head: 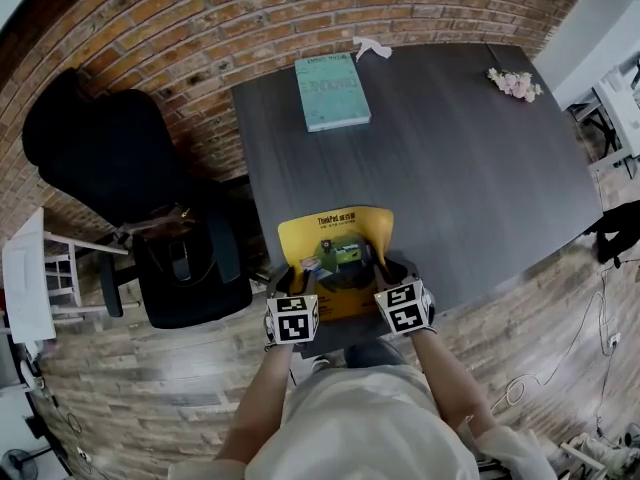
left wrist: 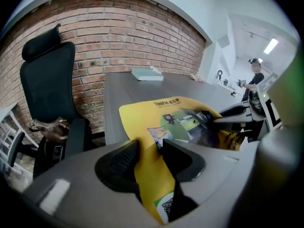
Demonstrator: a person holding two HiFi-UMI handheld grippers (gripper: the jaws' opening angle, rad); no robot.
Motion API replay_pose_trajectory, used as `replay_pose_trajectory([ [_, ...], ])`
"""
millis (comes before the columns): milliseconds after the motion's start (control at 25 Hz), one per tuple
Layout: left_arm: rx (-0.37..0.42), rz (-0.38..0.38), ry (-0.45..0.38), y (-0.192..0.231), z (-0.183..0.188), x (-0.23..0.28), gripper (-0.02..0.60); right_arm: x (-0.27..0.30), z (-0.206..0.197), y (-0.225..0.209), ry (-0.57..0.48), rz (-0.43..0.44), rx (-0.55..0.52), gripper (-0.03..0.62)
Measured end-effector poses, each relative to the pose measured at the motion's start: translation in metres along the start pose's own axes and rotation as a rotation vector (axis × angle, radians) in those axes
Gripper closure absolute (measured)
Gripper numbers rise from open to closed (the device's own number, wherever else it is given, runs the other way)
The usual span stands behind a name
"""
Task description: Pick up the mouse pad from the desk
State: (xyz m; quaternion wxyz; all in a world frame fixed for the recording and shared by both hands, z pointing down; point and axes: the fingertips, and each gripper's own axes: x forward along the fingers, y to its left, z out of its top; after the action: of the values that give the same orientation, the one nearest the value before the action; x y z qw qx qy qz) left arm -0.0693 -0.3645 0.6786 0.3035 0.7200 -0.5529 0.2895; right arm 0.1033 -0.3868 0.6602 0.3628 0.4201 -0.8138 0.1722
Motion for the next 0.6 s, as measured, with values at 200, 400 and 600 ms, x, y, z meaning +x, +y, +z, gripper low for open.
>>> replay_pose_trajectory([
  [200, -0.009, -0.066, 0.010, -0.010, 0.002, -0.001, 0.483, -0.005, 0.003, 0.001, -0.017, -0.006, -0.031, 0.543],
  [400, -0.025, -0.093, -0.033, -0.019, 0.010, -0.012, 0.525, -0.019, 0.014, 0.011, -0.056, 0.000, 0.002, 0.552],
  [600, -0.026, -0.113, -0.072, -0.024, 0.015, -0.033, 0.528, -0.039, 0.021, 0.025, -0.101, -0.004, 0.021, 0.557],
])
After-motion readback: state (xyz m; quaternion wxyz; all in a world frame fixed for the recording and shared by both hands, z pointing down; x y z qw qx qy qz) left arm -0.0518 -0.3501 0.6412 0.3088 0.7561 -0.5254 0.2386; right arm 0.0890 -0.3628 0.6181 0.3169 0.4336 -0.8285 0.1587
